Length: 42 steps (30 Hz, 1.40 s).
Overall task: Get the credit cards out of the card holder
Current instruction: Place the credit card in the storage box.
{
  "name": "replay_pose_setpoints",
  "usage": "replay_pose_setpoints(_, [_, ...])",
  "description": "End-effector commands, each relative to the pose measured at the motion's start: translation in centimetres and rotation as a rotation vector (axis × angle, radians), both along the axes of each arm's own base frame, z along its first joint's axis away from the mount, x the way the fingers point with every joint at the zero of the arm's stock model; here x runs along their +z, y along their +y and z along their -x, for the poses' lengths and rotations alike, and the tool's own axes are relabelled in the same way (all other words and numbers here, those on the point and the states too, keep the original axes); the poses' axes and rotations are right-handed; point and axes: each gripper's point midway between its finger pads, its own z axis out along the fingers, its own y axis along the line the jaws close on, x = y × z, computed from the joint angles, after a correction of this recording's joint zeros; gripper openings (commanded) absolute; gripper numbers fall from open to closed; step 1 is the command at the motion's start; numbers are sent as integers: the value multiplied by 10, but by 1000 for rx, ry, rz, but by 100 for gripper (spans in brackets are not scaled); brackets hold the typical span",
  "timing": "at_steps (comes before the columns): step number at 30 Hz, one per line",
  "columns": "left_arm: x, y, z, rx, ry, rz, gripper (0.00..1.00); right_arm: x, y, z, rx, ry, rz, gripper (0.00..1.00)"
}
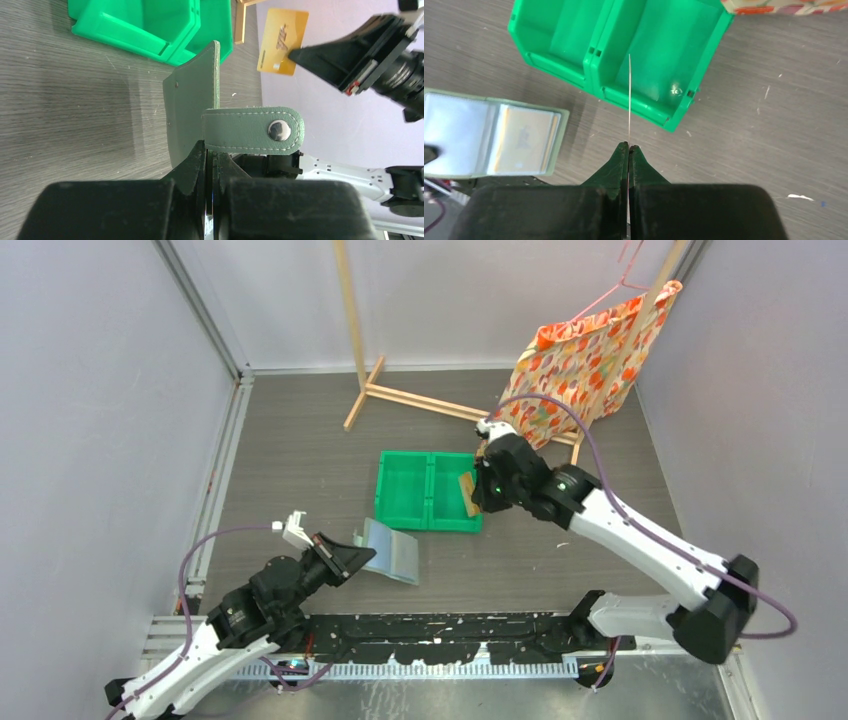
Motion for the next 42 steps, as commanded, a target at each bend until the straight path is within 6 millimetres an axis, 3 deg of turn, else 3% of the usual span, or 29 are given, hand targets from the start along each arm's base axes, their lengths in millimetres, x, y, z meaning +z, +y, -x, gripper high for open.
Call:
replay_pose_setpoints(1, [24,3,3,-12,-48,19,0,6,-3,-19,92,-19,202,1])
replay_pose_setpoints(6, [25,6,6,-27,-56,-13,1,0,1,-40,232,-25,391,1])
replay_pose_setpoints(16, [25,1,13,-71,-53,1,1,-38,-1,-67,682,-114,705,1])
replay_pose_setpoints(24, [24,-1,13,-80,-57,5,1,-43,12,-80,905,-140,676,1])
replay_pose_setpoints(34, [24,2,12,-68,-60,-12,0,-46,33,-101,987,-117,649,1])
replay_pose_setpoints(42, [23,4,11,-59,-57,-20,0,-67,31,-115,1013,-56,670,1])
